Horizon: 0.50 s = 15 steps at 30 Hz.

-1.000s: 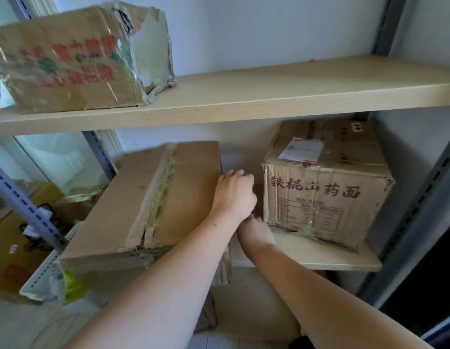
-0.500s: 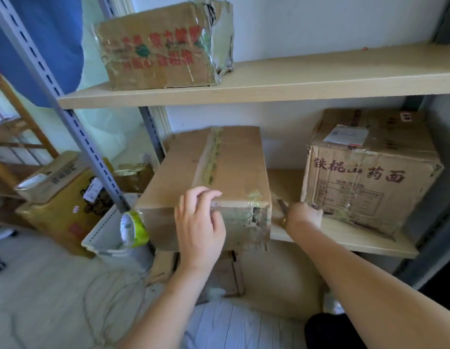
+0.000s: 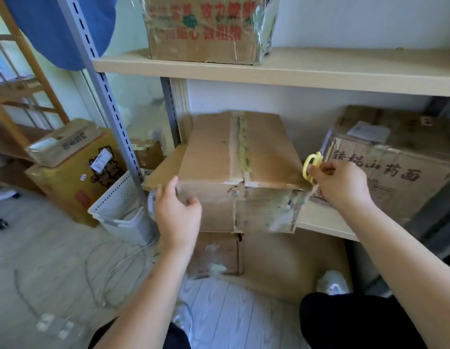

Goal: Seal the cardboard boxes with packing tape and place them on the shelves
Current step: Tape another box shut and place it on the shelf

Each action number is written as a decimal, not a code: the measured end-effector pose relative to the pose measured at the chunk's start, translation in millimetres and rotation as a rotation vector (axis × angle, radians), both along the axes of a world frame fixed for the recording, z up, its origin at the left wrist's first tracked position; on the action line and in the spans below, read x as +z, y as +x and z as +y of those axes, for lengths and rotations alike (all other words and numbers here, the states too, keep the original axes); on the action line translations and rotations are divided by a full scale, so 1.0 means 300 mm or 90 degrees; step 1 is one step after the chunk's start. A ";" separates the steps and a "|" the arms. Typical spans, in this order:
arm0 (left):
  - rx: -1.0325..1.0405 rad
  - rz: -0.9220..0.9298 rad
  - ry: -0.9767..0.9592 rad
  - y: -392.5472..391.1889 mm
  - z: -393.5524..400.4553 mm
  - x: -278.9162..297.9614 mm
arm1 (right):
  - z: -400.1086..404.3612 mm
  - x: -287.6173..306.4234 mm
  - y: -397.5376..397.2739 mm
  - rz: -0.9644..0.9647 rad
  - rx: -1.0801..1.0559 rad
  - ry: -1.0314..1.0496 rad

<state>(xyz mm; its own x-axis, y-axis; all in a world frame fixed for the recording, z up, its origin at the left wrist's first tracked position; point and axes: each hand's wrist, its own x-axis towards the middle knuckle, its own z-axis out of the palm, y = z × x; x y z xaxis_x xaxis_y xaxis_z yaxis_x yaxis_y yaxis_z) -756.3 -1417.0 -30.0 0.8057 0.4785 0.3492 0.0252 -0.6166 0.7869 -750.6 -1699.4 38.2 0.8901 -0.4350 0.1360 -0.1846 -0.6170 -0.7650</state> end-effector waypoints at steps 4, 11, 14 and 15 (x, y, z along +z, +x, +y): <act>-0.093 -0.073 0.121 -0.101 -0.031 -0.044 | 0.159 0.019 -0.098 -0.047 0.127 0.052; -0.148 -0.097 0.041 -0.174 0.066 -0.173 | 0.395 -0.089 -0.255 0.007 0.406 0.068; -0.150 -0.046 0.097 -0.138 0.086 -0.227 | 0.465 -0.185 -0.302 0.055 0.485 0.032; -0.154 -0.022 0.089 -0.120 0.093 -0.233 | 0.479 -0.219 -0.307 0.070 0.495 0.020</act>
<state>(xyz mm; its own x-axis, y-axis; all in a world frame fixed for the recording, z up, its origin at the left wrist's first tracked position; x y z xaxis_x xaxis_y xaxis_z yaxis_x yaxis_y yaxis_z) -792.3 -1389.1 -99.7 0.8769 0.2192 0.4278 -0.1609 -0.7046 0.6911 -842.6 -1555.6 -27.4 0.9481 0.3167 0.0271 0.2156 -0.5782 -0.7869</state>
